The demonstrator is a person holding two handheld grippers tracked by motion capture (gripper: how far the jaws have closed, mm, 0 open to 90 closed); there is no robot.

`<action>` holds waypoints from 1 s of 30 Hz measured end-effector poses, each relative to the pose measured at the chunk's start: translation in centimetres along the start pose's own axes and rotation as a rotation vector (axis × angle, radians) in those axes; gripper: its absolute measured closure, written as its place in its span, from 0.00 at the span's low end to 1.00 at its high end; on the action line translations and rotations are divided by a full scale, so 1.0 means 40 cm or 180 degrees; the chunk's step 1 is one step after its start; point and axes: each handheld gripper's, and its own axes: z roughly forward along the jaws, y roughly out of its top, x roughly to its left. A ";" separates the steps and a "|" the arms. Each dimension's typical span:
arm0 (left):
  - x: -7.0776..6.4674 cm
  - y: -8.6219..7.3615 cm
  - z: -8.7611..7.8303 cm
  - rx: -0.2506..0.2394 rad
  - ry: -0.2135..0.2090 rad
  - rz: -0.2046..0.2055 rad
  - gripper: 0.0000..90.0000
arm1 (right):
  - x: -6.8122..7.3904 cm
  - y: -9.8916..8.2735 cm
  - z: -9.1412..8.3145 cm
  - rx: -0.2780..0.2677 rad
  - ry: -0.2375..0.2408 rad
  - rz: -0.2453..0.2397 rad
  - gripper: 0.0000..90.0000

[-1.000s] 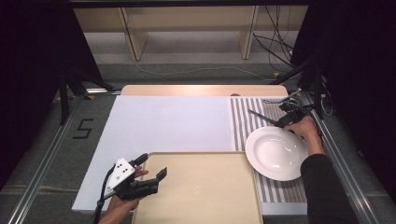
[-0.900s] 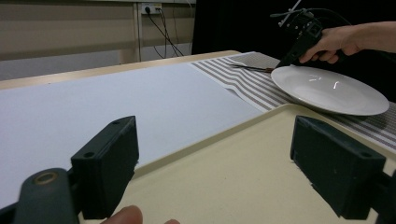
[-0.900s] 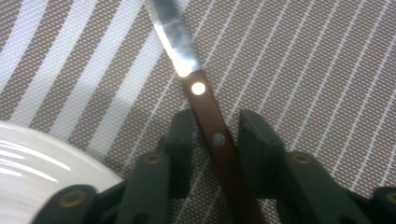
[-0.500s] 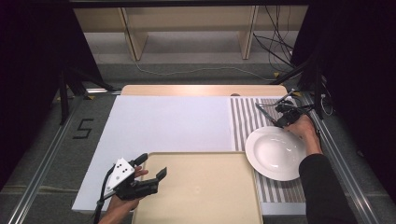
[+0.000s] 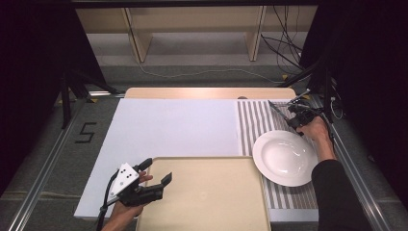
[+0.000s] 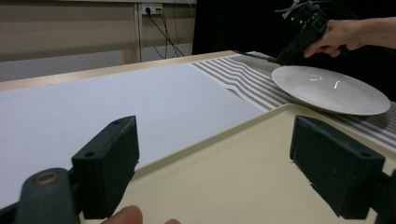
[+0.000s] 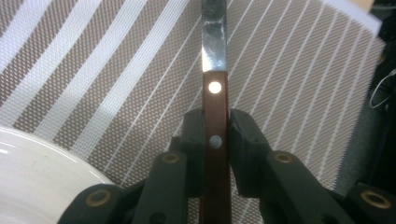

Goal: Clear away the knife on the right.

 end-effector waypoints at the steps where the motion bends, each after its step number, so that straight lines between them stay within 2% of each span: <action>1: 0.000 0.000 0.000 -0.0002 0.0001 0.0001 0.17 | -0.001 0.000 -0.006 -0.0044 -0.0005 0.0025 0.86; 2: 0.000 0.000 0.000 -0.0002 0.0001 0.0002 0.17 | -0.003 -0.001 -0.018 -0.0160 0.0010 0.0050 0.86; 4: 0.000 0.000 0.001 0.0001 0.0002 0.0004 0.17 | -0.002 -0.001 -0.026 -0.0208 0.0012 0.0039 0.86; 6: 0.000 -0.001 0.001 0.0005 0.0003 0.0006 0.17 | 0.013 0.002 -0.050 -0.0343 0.0025 -0.0039 0.86; 7: 0.000 -0.001 0.001 0.0005 0.0004 0.0006 0.17 | 0.013 0.002 -0.050 -0.0343 0.0025 -0.0039 0.86; 8: 0.000 0.000 0.001 0.0004 0.0005 0.0007 0.17 | 0.025 0.003 -0.070 -0.0468 0.0074 -0.0043 0.86; 12: 0.000 -0.001 0.002 0.0006 0.0012 -0.0001 0.17 | 0.062 0.002 -0.114 -0.0677 0.0173 -0.0095 0.86; 14: 0.000 -0.002 0.002 0.0017 0.0012 0.0002 0.17 | 0.083 -0.001 -0.134 -0.0778 0.0218 -0.0179 0.86; 16: 0.000 -0.002 0.001 0.0014 0.0016 0.0006 0.17 | 0.107 -0.005 -0.155 -0.0853 0.0237 -0.0220 0.86; 17: 0.000 -0.002 0.001 0.0014 0.0016 0.0006 0.17 | 0.107 -0.005 -0.155 -0.0853 0.0237 -0.0220 0.86; 18: 0.000 -0.001 0.001 0.0008 0.0017 0.0004 0.17 | 0.129 -0.011 -0.174 -0.0982 0.0290 -0.0265 0.86; 19: 0.001 -0.001 0.001 0.0005 0.0022 -0.0003 0.17 | 0.141 -0.014 -0.182 -0.1032 0.0321 -0.0269 0.86; 23: -0.001 0.000 0.001 0.0010 0.0022 0.0012 0.17 | 0.168 -0.021 -0.204 -0.1092 0.0328 -0.0371 0.86; 24: -0.003 0.001 0.000 0.0000 0.0014 0.0010 0.17 | 0.186 -0.026 -0.216 -0.1105 0.0264 -0.0469 0.86; 29: -0.003 0.001 -0.002 0.0000 0.0008 0.0020 0.17 | 0.217 -0.037 -0.236 -0.1173 0.0272 -0.0553 0.86; 30: -0.003 0.001 -0.003 -0.0005 0.0008 0.0026 0.17 | 0.236 -0.045 -0.245 -0.1182 0.0291 -0.0607 0.86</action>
